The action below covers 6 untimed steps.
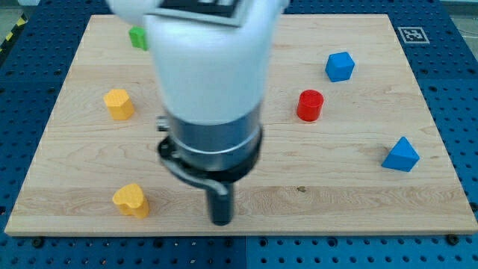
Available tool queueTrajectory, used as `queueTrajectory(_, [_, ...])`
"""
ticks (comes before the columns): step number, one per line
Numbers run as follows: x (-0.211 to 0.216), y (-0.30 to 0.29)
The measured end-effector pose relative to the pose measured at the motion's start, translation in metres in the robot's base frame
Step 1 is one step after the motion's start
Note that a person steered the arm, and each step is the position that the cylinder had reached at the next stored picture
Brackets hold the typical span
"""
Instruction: Move the arm to the bottom right of the yellow heart
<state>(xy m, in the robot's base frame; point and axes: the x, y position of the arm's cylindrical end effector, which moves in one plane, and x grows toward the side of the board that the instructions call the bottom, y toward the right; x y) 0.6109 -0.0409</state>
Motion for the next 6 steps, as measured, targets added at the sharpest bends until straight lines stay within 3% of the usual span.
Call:
queueTrajectory(3, [0.008,-0.072])
queueTrajectory(6, [0.008,-0.078])
